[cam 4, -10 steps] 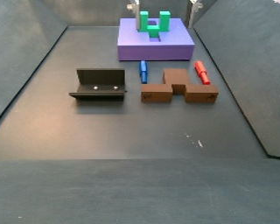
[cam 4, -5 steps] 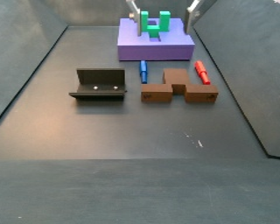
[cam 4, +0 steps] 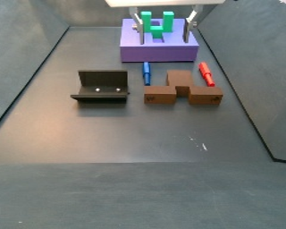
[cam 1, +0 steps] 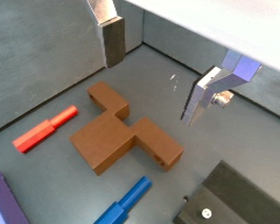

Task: Pick up the brown object. Move up. Place the brown object on the fixture. Regrasp the brown object. Move to above the board. Insert the brown object.
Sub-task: Pick up the brown object.

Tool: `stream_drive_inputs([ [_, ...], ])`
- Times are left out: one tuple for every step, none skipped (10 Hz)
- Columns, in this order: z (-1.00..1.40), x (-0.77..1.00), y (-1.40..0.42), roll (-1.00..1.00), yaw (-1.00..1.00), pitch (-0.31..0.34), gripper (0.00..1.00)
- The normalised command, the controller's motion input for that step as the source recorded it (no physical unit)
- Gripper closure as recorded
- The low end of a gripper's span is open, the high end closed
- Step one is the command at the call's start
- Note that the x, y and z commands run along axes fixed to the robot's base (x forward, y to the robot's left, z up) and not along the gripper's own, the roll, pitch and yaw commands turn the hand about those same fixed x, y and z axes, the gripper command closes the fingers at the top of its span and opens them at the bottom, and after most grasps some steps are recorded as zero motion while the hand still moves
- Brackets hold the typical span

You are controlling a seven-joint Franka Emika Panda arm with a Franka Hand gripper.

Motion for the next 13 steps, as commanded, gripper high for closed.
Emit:
stream_drive_inputs([
  [-0.03, -0.04, 0.00, 0.00, 0.00, 0.000, 0.00],
  [0.00, -0.02, 0.00, 0.00, 0.00, 0.000, 0.00],
  [0.00, -0.12, -0.08, 0.04, 0.00, -0.004, 0.00],
  [-0.05, -0.11, -0.13, 0.06, 0.00, 0.000, 0.00],
  [-0.12, -0.21, -0.12, 0.04, -0.05, -0.023, 0.00],
  [-0.15, -0.12, -0.26, 0.03, 0.00, -0.064, 0.00],
  [-0.32, -0.10, -0.29, 0.09, 0.00, -0.103, 0.00],
  [-0.38, -0.19, -0.34, 0.13, 0.00, -0.124, 0.00],
  [-0.43, -0.15, -0.33, 0.17, 0.00, -0.114, 0.00],
  [-0.50, -0.12, -0.26, 0.20, 0.00, -0.113, 0.00],
  [-0.42, -0.10, -0.23, 0.18, 0.00, -0.101, 0.00],
  [-0.44, -0.11, -0.21, 0.17, 0.00, -0.107, 0.00],
  [-0.45, -0.13, -0.21, 0.17, 0.00, -0.111, 0.00],
])
